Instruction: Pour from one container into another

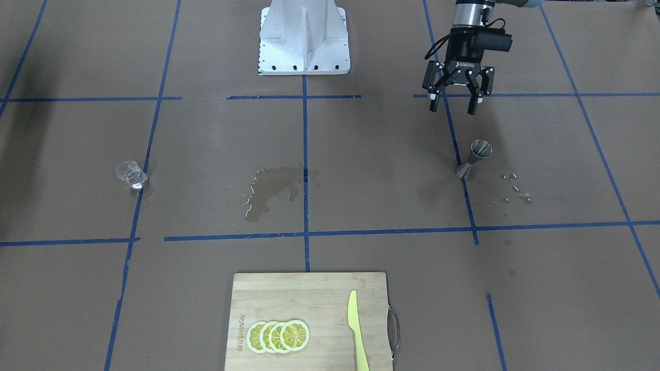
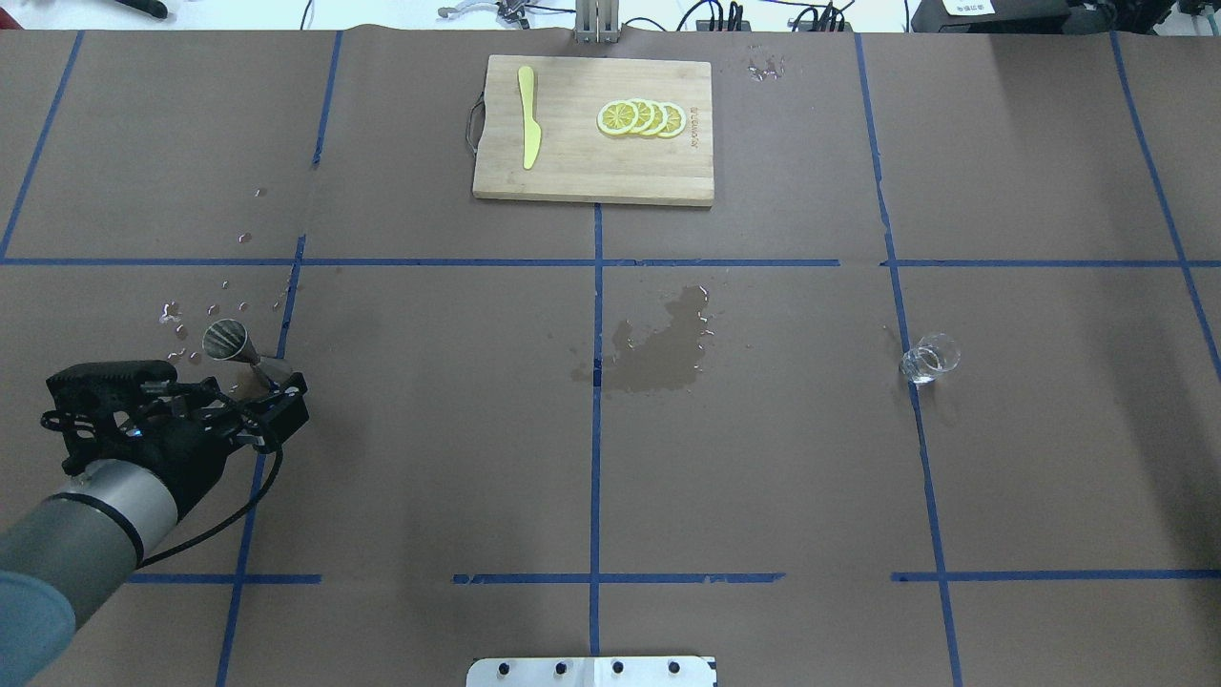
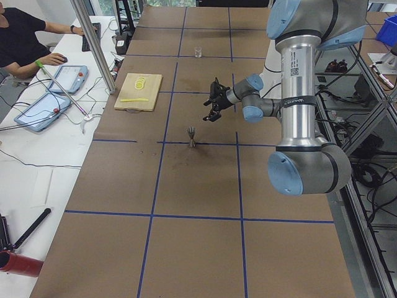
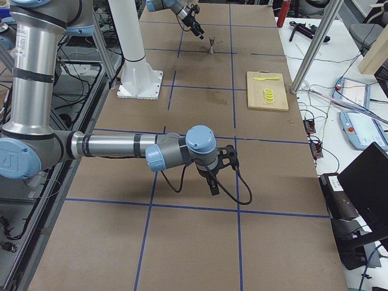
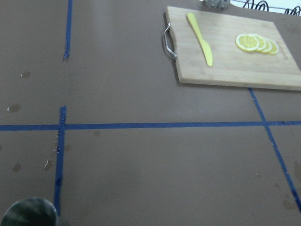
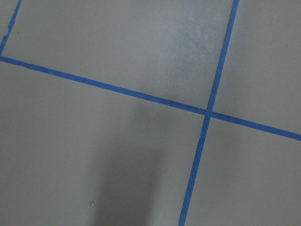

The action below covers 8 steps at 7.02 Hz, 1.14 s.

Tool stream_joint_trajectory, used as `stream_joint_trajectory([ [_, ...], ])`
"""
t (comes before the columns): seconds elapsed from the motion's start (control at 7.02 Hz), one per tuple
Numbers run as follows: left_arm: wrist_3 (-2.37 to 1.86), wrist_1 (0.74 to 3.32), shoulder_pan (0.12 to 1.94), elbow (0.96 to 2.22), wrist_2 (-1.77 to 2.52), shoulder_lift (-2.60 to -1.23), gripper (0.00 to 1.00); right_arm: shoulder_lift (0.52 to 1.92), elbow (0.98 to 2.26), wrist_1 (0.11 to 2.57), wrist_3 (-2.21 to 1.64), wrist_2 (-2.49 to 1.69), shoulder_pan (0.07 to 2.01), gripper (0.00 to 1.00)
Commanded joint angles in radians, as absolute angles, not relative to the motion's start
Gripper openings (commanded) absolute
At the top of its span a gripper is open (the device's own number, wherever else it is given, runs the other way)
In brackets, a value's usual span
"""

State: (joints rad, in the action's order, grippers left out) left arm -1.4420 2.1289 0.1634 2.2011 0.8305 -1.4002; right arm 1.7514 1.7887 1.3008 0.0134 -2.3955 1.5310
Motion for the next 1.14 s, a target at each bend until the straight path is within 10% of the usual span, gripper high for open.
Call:
stream_joint_trajectory([
  [0.0,-1.48,2.128,0.043,2.191,0.57,-1.37,0.99,1.749,1.789,1.301,0.011,-2.425,1.531,1.0],
  [1.0,-1.598,2.19,-0.063,1.913,0.262,-1.376,0.92,1.73,1.799,1.301,0.012,-2.43,1.531,1.0],
])
